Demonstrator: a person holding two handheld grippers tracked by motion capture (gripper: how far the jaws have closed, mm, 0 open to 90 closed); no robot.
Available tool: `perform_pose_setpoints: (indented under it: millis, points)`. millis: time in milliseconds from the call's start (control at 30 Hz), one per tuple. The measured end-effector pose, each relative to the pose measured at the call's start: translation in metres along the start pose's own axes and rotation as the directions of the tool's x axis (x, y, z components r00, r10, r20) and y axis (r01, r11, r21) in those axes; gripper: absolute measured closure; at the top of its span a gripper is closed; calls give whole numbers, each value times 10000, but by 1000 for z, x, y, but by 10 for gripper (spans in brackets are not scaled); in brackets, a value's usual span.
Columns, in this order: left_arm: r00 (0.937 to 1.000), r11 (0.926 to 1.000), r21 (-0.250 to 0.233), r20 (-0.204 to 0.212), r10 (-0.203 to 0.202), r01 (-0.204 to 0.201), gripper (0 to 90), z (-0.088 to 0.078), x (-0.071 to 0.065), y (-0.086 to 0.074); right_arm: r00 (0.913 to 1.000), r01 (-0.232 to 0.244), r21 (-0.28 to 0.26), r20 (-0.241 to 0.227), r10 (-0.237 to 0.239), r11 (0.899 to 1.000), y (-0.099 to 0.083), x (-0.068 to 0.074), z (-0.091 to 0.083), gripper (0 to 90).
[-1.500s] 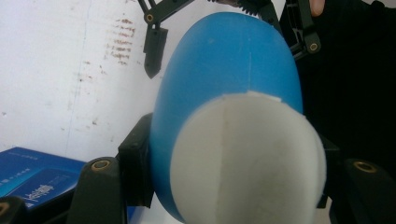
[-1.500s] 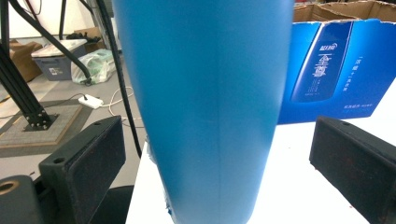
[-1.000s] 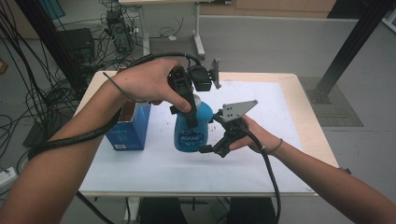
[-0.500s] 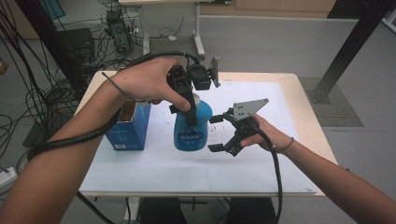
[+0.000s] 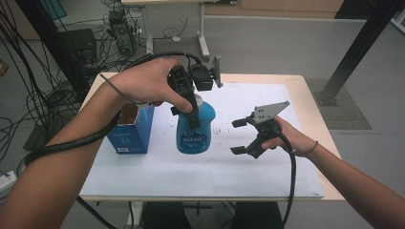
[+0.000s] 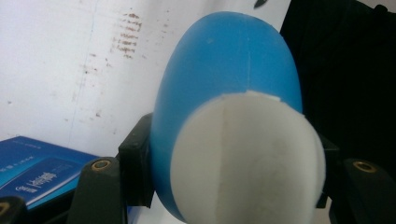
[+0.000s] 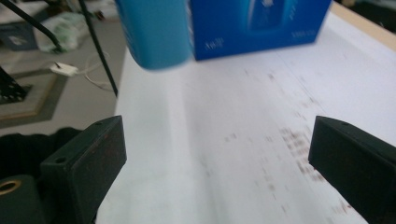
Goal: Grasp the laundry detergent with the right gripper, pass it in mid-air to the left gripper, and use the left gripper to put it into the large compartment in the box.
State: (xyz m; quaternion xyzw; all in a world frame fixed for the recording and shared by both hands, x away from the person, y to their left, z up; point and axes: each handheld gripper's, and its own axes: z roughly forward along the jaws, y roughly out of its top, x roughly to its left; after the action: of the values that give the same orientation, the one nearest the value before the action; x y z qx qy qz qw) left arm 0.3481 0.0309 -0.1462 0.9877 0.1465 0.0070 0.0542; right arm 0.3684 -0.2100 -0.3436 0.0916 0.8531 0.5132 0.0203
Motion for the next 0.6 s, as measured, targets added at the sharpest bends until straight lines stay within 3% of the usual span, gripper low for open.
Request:
perform_pose_setpoints:
  millis: [133, 300, 500, 600]
  points:
    - [9999, 9998, -102, -17, -154, 154, 373, -1, 0, -2, 9982, -236, 884, 567, 186, 9958, -5, -5, -8, 54]
    - [9997, 9996, -109, 16, -247, 247, 374, -2, 1, -5, 9926, -754, 2138, 1095, 528, 9740, -12, -11, -12, 54]
    - [9983, 9983, -71, -22, -575, 574, 374, -5, 4, -9, 9815, -1426, 3454, 1704, 875, 9276, -19, -16, -15, 54]
    - [9977, 9978, -42, -109, -666, 666, 374, -6, 5, -11, 9740, -1832, 4065, 1988, 1091, 8951, -21, -19, -18, 54]
